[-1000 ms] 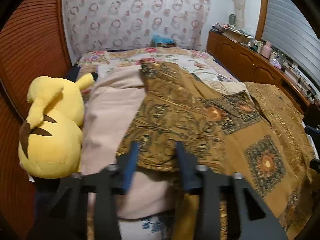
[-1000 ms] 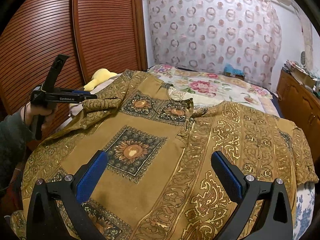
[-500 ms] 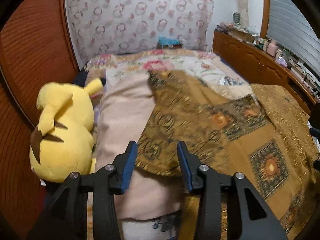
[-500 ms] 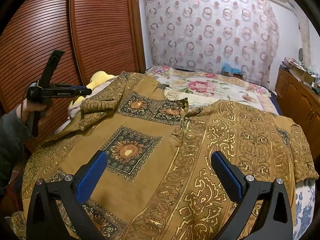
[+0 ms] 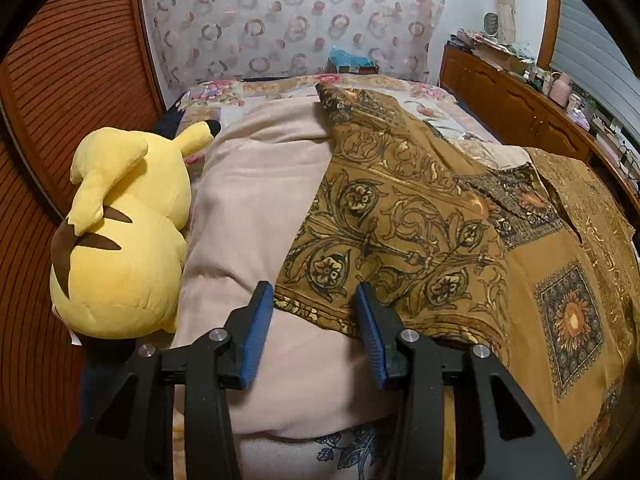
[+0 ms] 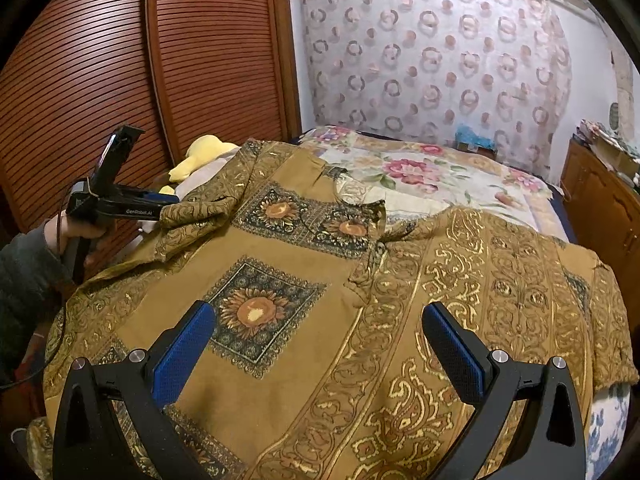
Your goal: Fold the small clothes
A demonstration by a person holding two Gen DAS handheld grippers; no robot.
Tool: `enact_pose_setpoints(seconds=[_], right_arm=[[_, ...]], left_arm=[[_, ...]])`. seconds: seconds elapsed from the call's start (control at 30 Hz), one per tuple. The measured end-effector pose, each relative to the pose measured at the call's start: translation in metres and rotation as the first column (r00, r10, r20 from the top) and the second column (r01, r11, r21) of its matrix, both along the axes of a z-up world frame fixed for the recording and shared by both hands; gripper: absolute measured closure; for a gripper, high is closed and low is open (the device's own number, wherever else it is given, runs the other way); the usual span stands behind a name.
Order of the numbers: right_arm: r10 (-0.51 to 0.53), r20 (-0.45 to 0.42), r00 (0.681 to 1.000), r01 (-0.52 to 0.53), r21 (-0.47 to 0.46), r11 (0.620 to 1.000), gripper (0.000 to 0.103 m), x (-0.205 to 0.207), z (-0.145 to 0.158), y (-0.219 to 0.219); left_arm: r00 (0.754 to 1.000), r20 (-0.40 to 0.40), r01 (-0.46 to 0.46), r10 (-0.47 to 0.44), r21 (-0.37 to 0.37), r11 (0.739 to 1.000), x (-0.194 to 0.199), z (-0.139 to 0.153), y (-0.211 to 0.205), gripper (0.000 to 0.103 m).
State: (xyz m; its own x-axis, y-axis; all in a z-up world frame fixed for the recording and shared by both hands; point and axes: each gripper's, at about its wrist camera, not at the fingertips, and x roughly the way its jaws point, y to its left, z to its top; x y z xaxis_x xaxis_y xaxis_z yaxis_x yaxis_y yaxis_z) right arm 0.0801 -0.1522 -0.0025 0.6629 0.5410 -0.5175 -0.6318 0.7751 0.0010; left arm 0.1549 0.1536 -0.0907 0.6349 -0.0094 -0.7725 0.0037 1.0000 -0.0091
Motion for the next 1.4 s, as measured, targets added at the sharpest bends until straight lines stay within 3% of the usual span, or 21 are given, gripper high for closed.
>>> enact_pose_setpoints(seconds=[0.17,0.4,0.7,0.87,1.0,1.13,1.4], right_arm=[[0.006,-0.002,1.0,-0.006,-0.001,1.0,0.0,0.014,0.005,0.002],[0.013,-0.007,1.0,-0.013,0.0,1.0,0.0,0.034,0.007,-0.004],[-0.026,-0.013,1.0,0.026,0.024,0.999,0.0,0.056,0.007,-0.023],[-0.048,-0.034,0.998,0.049,0.037,0.998,0.0,0.065,0.003,-0.031],[-0.051,-0.034,0.998,0.052,0.025,0.998,0.0,0.068,0.002,-0.03],[-0.051,-0.029,0.998,0.052,0.019,0.998,0.0,0.069,0.003,-0.025],[-0.077,-0.018,0.997,0.077,0.009,0.997,0.0,0.073,0.003,-0.035]], left_arm=[[1.0,-0.007,0.004,-0.005,-0.02,1.0,-0.003,0.002,-0.002,0.093],[0.994,0.102,0.025,-0.023,-0.024,0.999,-0.018,0.044,-0.025,0.095],[0.959,0.184,0.228,-0.216,-0.051,0.972,0.007,0.098,-0.102,0.094],[0.943,0.195,0.287,-0.269,-0.073,0.955,0.017,0.102,-0.12,0.066],[0.955,0.17,0.255,-0.243,-0.057,0.965,0.015,0.093,-0.11,0.057],[0.968,0.138,0.216,-0.209,-0.044,0.975,0.009,0.08,-0.094,0.039],[0.98,0.094,0.18,-0.174,-0.056,0.982,0.008,0.049,-0.085,0.035]])
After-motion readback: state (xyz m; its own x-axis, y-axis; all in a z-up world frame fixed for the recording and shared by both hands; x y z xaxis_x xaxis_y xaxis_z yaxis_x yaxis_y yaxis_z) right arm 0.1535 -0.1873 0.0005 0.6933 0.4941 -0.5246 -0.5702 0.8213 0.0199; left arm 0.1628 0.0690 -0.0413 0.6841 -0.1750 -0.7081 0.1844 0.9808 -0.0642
